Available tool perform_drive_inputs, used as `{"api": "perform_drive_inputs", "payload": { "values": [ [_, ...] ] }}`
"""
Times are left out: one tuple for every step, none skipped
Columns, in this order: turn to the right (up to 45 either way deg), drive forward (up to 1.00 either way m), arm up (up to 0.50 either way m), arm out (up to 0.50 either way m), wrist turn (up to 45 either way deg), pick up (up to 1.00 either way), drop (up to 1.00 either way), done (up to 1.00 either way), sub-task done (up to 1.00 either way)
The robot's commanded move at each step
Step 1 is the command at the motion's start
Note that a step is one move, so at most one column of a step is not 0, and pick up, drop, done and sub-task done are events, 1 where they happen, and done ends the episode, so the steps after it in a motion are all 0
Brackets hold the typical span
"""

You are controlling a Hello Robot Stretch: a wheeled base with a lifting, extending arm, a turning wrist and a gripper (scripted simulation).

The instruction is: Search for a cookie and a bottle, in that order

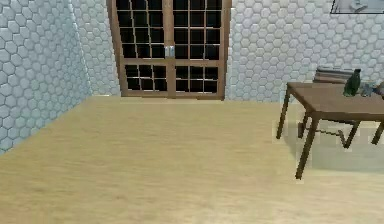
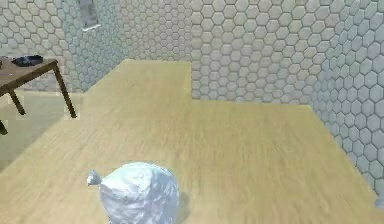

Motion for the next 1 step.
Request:
{"api": "perform_drive_inputs", "payload": {
  "values": [
    [-45.0,0.0,0.0,0.0,0.0,0.0,0.0,0.0,0.0]
  ]
}}
